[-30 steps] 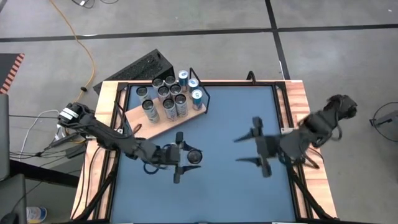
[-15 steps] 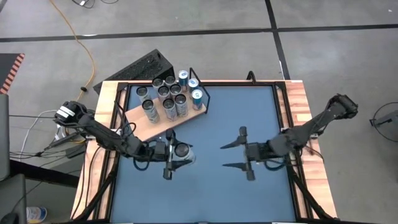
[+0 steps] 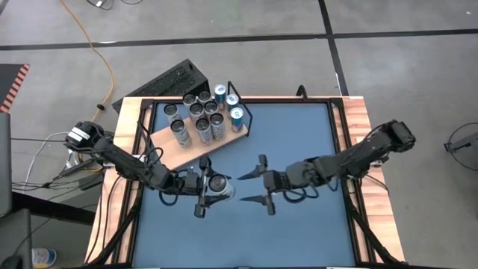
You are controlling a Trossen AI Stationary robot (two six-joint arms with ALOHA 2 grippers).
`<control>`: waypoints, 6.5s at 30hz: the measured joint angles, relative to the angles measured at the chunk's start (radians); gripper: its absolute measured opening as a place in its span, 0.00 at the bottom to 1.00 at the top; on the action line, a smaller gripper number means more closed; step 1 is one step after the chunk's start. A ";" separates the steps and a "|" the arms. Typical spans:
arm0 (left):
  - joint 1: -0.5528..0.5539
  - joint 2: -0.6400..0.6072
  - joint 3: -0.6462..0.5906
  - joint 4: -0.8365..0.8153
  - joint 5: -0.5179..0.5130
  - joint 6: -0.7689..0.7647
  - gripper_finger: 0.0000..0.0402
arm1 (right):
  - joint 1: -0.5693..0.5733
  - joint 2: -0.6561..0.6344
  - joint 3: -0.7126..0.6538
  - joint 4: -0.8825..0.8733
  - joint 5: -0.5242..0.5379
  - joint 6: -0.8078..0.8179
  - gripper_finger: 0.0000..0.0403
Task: Place canned beverage on shelf
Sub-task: Put the white and blue soda can on the shelf aligned with the other white and blue soda cans
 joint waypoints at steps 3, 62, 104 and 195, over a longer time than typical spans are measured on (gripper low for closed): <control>0.001 0.000 0.000 0.003 -0.003 0.000 0.60 | -0.011 0.047 0.033 -0.002 -0.004 0.000 0.77; -0.006 -0.335 0.136 -1.069 0.084 -0.457 0.82 | -0.068 0.243 0.180 -0.279 -0.053 0.034 0.51; 0.053 -0.228 0.134 -1.005 0.239 -0.517 0.83 | -0.093 0.321 0.180 -0.386 -0.109 0.089 0.51; 0.114 -0.130 0.134 -0.937 0.255 -0.539 0.83 | -0.105 0.321 0.180 -0.366 -0.209 0.132 0.51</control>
